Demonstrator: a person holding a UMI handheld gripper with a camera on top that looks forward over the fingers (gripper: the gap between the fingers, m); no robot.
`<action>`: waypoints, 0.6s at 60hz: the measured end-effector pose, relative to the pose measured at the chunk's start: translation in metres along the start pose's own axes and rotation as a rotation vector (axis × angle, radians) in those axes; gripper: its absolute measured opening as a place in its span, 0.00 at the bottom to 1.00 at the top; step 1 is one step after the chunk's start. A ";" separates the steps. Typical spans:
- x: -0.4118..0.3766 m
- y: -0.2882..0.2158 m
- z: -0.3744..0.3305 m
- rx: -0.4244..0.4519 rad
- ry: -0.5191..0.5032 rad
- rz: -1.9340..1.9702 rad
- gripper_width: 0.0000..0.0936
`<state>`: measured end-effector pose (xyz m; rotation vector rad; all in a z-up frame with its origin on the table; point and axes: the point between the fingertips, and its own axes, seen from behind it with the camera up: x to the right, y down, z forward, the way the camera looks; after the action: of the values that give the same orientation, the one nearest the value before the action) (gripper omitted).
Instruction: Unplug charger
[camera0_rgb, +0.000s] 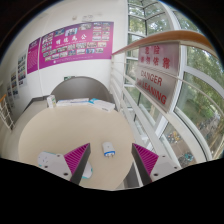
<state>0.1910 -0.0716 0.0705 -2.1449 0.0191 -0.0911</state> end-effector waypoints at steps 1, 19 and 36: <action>0.000 -0.002 -0.008 0.005 0.002 -0.001 0.91; -0.029 -0.025 -0.183 0.080 0.045 0.005 0.92; -0.056 0.001 -0.311 0.093 0.104 -0.022 0.91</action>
<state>0.1123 -0.3297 0.2352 -2.0460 0.0503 -0.2122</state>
